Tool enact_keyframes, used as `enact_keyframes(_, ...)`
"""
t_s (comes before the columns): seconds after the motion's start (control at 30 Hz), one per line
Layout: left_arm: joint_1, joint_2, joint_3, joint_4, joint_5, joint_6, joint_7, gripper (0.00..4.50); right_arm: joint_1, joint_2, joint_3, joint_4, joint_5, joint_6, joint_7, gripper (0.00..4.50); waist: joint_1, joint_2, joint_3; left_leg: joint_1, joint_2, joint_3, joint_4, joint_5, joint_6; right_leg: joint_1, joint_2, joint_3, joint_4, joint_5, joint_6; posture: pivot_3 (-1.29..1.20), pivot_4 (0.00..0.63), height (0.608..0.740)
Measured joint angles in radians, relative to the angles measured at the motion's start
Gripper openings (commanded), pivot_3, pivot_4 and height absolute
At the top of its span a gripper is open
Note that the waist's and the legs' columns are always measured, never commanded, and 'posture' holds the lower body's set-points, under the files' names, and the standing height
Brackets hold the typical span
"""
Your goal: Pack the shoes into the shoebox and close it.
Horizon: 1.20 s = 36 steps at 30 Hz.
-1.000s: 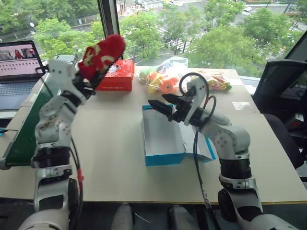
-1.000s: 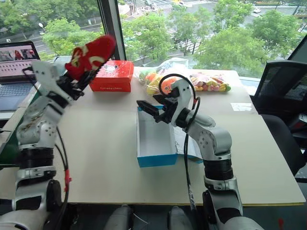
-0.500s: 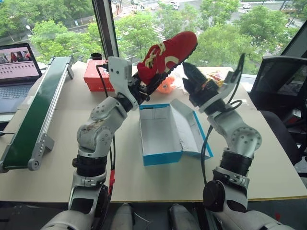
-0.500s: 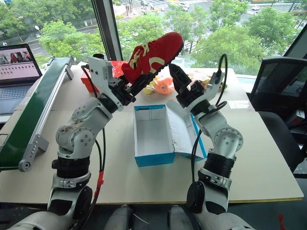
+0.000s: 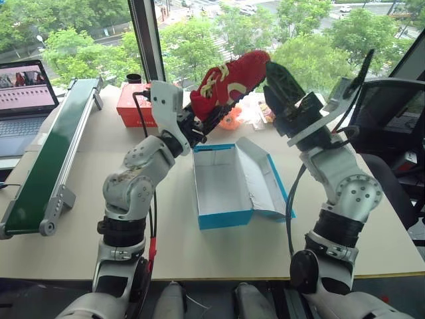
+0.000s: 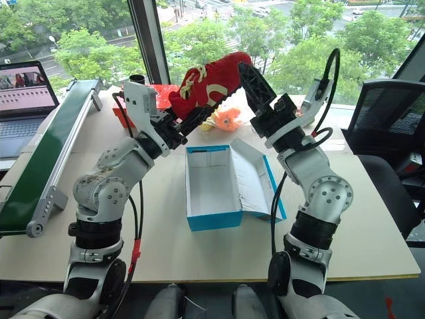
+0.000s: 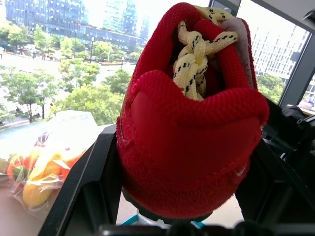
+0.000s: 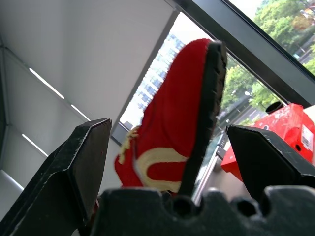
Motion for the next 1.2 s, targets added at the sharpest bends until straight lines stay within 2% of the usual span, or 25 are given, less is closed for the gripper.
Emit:
enact_keyframes(0.2, 0.002, -0.011, 0.000, -0.026, -0.012, 0.024, 0.006, 2.59, 0.015, -0.028, 0.012, 0.020, -0.009, -0.025, 0.019, 4.50, 0.001, 0.000, 0.000, -0.001, 0.000, 0.000, 0.000, 0.000, 0.000, 0.000, 0.000, 0.000, 0.000, 0.000, 0.000, 0.00, 0.150, 0.739)
enact_keyframes(0.33, -0.002, -0.039, -0.014, -0.030, -0.019, 0.031, 0.011, 2.59, 0.010, -0.080, 0.020, 0.017, -0.003, -0.028, 0.109, 4.50, 0.002, 0.000, 0.000, -0.001, 0.000, 0.000, 0.000, 0.000, 0.000, 0.000, 0.000, 0.000, -0.001, 0.000, 0.000, 0.00, 0.150, 0.739)
enact_keyframes(0.5, -0.008, -0.044, -0.030, -0.030, -0.020, 0.041, 0.010, 2.59, -0.003, -0.087, 0.015, 0.023, 0.001, -0.045, 0.109, 4.50, -0.001, 0.000, 0.000, 0.000, 0.000, 0.000, 0.000, 0.000, 0.000, 0.000, 0.000, 0.001, -0.001, 0.000, 0.000, 0.00, 0.150, 0.739)
enact_keyframes(0.53, -0.008, -0.044, -0.030, -0.031, -0.021, 0.043, 0.010, 2.57, -0.004, -0.086, 0.019, 0.026, -0.005, -0.048, 0.103, 3.98, -0.001, 0.000, 0.000, 0.000, 0.000, 0.000, 0.000, 0.000, 0.000, 0.000, 0.000, 0.001, -0.001, 0.000, 0.000, 0.00, 0.150, 0.739)
enact_keyframes(0.57, -0.008, -0.044, -0.030, -0.033, -0.021, 0.043, 0.010, 2.57, -0.005, -0.085, 0.020, 0.031, -0.008, -0.050, 0.097, 3.81, -0.001, 0.000, 0.000, 0.000, 0.000, 0.000, 0.000, 0.000, 0.000, 0.000, 0.000, 0.001, -0.001, 0.000, 0.000, 0.00, 0.150, 0.739)
enact_keyframes(0.87, -0.009, -0.041, -0.018, -0.036, -0.029, 0.065, 0.018, 2.57, -0.025, -0.075, 0.048, 0.057, -0.036, -0.073, 0.085, 0.79, 0.001, 0.000, 0.000, -0.001, 0.000, 0.000, 0.000, 0.000, 0.000, 0.000, 0.000, 0.001, -0.001, 0.000, 0.000, 0.00, 0.150, 0.739)
enact_keyframes(0.9, -0.009, -0.041, -0.017, -0.036, -0.030, 0.065, 0.018, 3.02, -0.028, -0.075, 0.048, 0.065, -0.038, -0.075, 0.085, 0.52, 0.001, 0.000, 0.000, -0.001, 0.000, 0.000, 0.000, 0.000, 0.000, 0.000, 0.000, 0.001, -0.001, 0.000, 0.000, 0.00, 0.150, 0.739)
enact_keyframes(0.93, -0.009, -0.041, -0.015, -0.036, -0.030, 0.065, 0.019, 3.46, -0.030, -0.076, 0.049, 0.070, -0.041, -0.076, 0.085, 0.38, 0.001, 0.000, 0.000, -0.001, 0.000, 0.000, 0.000, 0.000, 0.000, 0.000, 0.000, 0.001, -0.001, 0.000, 0.000, 0.00, 0.150, 0.739)
enact_keyframes(0.97, -0.009, -0.042, -0.012, -0.036, -0.039, 0.065, 0.017, 3.69, -0.031, -0.077, 0.049, 0.072, -0.046, -0.080, 0.084, 0.36, 0.001, 0.000, 0.000, -0.001, 0.000, 0.000, 0.000, 0.000, 0.000, 0.000, 0.000, 0.001, -0.001, 0.000, 0.000, 0.00, 0.150, 0.739)
enact_keyframes(1.03, -0.008, -0.041, 0.012, -0.049, -0.081, 0.065, -0.001, 4.45, -0.043, -0.092, 0.055, 0.097, -0.091, -0.094, 0.067, 0.33, 0.001, 0.000, 0.000, -0.001, 0.000, 0.000, 0.000, 0.000, 0.000, 0.000, 0.000, 0.001, -0.001, 0.000, 0.000, 0.00, 0.150, 0.739)
enact_keyframes(1.13, -0.005, -0.013, 0.048, -0.091, -0.126, 0.065, -0.022, 4.50, -0.080, -0.120, 0.056, 0.119, -0.146, -0.107, 0.035, 0.32, -0.001, 0.000, 0.000, -0.001, 0.000, 0.000, -0.001, 0.000, 0.000, -0.001, 0.000, 0.001, -0.001, 0.000, 0.000, 0.00, 0.150, 0.739)
enact_keyframes(1.2, 0.006, 0.056, 0.055, -0.111, -0.139, 0.069, -0.053, 4.50, -0.117, -0.143, 0.075, 0.119, -0.164, -0.099, 0.033, 0.32, -0.005, 0.002, 0.001, 0.000, 0.000, 0.001, -0.001, 0.000, 0.000, -0.002, 0.001, 0.002, -0.001, 0.000, 0.000, 0.00, 0.150, 0.739)
